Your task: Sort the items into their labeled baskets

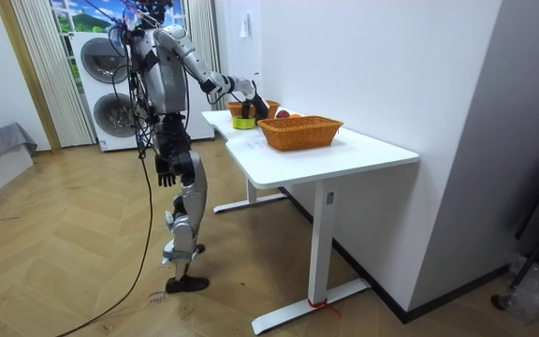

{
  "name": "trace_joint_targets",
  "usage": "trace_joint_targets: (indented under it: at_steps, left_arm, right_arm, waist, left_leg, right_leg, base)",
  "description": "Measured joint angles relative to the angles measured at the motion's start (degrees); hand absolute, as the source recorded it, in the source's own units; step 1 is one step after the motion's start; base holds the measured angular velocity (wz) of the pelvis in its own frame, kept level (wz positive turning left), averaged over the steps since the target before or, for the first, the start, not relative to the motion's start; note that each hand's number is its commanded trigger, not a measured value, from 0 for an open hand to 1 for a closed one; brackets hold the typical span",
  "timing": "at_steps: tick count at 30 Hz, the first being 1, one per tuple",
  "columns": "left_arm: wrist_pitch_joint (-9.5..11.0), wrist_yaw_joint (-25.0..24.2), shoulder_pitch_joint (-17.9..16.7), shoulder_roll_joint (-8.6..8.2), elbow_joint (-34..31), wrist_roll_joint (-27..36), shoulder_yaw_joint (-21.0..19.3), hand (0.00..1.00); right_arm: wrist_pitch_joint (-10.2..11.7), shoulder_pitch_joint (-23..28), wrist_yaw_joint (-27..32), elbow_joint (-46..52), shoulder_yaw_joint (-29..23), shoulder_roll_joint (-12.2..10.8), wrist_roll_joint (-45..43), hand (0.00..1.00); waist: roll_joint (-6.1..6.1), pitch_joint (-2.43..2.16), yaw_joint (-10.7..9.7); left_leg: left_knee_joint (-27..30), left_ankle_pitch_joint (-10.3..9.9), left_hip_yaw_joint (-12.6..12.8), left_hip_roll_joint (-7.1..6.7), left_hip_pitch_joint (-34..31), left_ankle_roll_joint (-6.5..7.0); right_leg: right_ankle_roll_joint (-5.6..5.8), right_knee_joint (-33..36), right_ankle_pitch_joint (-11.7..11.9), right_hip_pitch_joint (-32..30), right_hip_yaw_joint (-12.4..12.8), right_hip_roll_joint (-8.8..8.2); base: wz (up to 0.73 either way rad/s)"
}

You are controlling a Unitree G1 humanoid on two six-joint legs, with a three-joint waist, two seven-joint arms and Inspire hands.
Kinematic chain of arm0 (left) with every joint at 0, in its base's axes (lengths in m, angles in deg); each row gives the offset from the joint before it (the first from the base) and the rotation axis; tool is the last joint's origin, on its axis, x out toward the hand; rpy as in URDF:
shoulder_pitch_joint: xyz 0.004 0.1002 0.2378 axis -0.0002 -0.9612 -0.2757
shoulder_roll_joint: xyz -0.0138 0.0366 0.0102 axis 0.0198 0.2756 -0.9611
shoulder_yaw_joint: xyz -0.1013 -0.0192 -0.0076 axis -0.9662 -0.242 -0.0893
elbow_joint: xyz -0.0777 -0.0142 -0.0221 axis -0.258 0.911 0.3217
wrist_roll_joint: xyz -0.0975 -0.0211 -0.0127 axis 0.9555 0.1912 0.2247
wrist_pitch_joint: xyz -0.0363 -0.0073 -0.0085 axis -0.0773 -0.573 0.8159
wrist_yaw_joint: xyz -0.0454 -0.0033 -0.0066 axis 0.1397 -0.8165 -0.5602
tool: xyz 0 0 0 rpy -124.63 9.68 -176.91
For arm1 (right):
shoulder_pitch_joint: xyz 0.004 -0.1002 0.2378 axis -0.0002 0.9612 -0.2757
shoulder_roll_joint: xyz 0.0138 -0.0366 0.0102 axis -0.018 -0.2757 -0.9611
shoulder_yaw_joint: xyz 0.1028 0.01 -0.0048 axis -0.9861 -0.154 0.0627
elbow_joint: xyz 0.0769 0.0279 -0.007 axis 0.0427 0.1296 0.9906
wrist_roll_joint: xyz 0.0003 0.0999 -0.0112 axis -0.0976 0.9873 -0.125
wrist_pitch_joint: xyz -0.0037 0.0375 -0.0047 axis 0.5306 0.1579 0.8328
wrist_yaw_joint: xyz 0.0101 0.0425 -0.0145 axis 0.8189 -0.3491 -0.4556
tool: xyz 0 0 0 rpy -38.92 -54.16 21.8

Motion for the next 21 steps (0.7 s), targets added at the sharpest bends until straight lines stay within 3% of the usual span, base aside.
trace_joint_targets:
  at_steps: [9, 21]
  left_arm:
    - [1.3, 0.1, -0.1, 0.14, 0.7, 0.4, -0.4, 0.00]
    - [1.4, 1.7, -0.5, 0.13, 0.7, 0.4, -0.5, 0.00]
  right_arm:
    - [0.1, 0.0, -0.6, 0.7, 0.0, 0.0, -0.9, 1.00]
    - [0.3, 0.0, -0.7, 0.7, 0.0, 0.2, -0.7, 1.00]
  waist:
    - [-0.06, -0.04, 0.0]
    - [0.04, 0.03, -0.1]
  left_leg:
    - [0.4, 0.0, 0.0, -0.06, -0.3, 0.02]
    - [0.3, 0.0, 0.1, -0.05, -0.3, 0.02]
  right_leg:
    - [0.00, 0.0, 0.0, -0.2, -0.2, -0.11]
    - [0.00, 0.0, 0.0, -0.3, -0.1, -0.07]
  base:
    - [0.00]
    - [0.00]
